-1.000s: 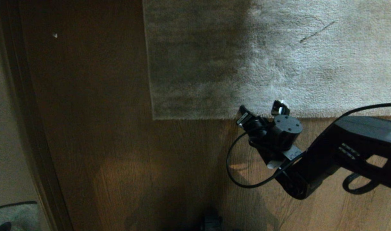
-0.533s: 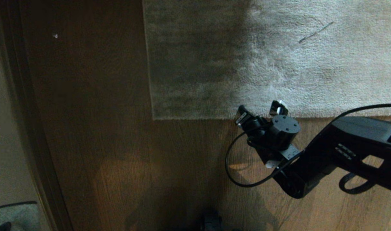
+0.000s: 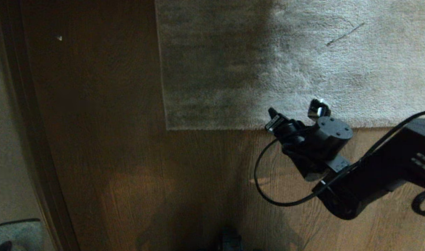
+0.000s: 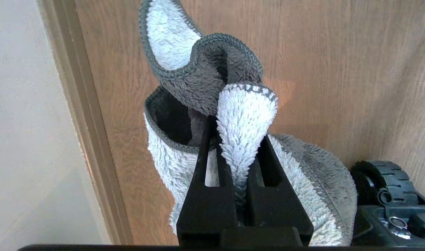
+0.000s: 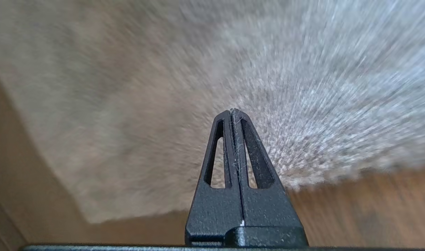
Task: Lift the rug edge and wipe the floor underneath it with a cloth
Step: Lay down the carpet, then put down the rag
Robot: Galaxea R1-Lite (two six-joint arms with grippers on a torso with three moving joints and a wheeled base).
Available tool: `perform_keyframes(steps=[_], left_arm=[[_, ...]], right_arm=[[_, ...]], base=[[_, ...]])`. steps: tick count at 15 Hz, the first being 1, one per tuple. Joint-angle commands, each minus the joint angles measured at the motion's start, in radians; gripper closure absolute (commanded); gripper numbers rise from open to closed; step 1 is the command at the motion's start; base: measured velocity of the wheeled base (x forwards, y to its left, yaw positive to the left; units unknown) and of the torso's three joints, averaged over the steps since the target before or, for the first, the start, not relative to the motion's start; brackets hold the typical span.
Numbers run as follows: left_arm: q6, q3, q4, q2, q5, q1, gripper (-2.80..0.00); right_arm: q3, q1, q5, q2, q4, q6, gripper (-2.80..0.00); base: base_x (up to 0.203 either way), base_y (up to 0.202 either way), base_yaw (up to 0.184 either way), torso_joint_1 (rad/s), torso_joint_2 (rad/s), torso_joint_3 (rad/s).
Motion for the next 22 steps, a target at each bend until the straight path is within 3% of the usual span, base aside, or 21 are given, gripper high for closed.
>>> perform_keyframes(steps=[1, 8, 16, 22], left_arm=[[0.000, 0.000, 0.000, 0.000, 0.000, 0.000, 0.00], [0.000, 0.000, 0.000, 0.000, 0.000, 0.000, 0.00], [0.000, 0.000, 0.000, 0.000, 0.000, 0.000, 0.00], [0.000, 0.000, 0.000, 0.000, 0.000, 0.000, 0.00]], right_arm=[[0.108, 0.003, -0.001, -0.153, -0.052, -0.031, 0.00], [0.445, -0.022, -0.006, -0.410, -0.052, -0.188, 0.00], [0.771, -0.268, -0.005, -0.700, -0.052, -0.229, 0.00], [0.799, -0.414, -0.002, -0.814, -0.048, -0.278, 0.00]], base=[[0.000, 0.000, 0.000, 0.000, 0.00, 0.000], [0.000, 0.000, 0.000, 0.000, 0.00, 0.000], [0.000, 0.000, 0.000, 0.000, 0.00, 0.000], [0.000, 0.000, 0.000, 0.000, 0.00, 0.000]])
